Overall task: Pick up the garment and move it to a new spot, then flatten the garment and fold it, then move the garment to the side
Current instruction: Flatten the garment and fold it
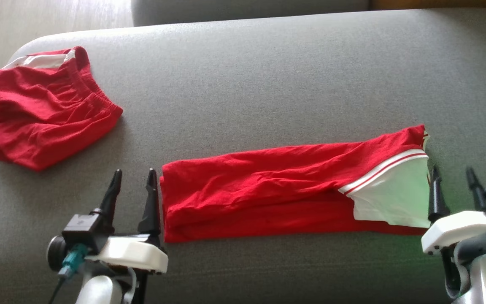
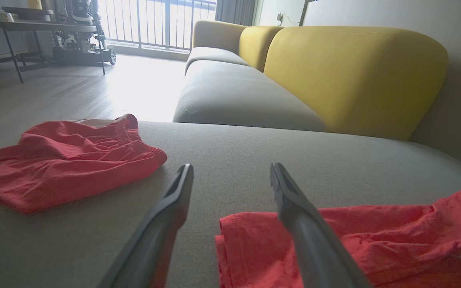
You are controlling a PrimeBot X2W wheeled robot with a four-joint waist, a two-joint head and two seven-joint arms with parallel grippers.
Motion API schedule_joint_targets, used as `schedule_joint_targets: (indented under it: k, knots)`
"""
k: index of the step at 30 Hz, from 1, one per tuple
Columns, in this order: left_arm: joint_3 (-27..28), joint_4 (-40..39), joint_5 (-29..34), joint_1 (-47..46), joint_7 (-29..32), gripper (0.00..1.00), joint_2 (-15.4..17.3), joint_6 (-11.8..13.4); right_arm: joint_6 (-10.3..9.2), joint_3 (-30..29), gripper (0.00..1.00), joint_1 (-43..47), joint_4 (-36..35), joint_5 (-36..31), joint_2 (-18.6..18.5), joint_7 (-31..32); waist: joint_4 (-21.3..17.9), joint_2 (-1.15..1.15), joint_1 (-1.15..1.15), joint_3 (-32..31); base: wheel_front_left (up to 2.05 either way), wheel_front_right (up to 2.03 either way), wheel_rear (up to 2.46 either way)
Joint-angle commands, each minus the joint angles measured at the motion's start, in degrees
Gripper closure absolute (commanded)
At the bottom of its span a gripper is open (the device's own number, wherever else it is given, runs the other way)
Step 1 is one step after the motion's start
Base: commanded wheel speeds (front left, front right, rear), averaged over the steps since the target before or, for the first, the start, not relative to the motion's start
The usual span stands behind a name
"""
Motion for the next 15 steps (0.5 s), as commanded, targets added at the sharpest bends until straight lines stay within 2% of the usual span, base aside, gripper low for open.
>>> schedule_joint_targets:
  k: [1,9,15]
  knots:
    - [1.21,-1.26,0.66,-2.01,-0.28,0.00,-0.19,-0.31,-0.01,0.86,0.00,-2.81,0.05,0.01,-0.26,0.74,0.25,0.00,0.00,0.24,0.00,0.00,0.00]
    - [0.14,-0.06,0.87,-2.69,-0.28,0.00,-0.22,-0.66,-0.01,-2.29,0.00,-7.29,8.94,-2.81,-0.26,4.15,1.27,0.00,0.00,1.66,0.00,0.00,0.00]
    - [0.15,0.00,1.29,-3.42,-0.28,0.00,-0.23,-1.09,-0.01,-4.02,0.00,-9.87,13.05,-5.31,-0.25,5.49,2.29,0.00,0.00,2.88,0.00,0.00,0.00]
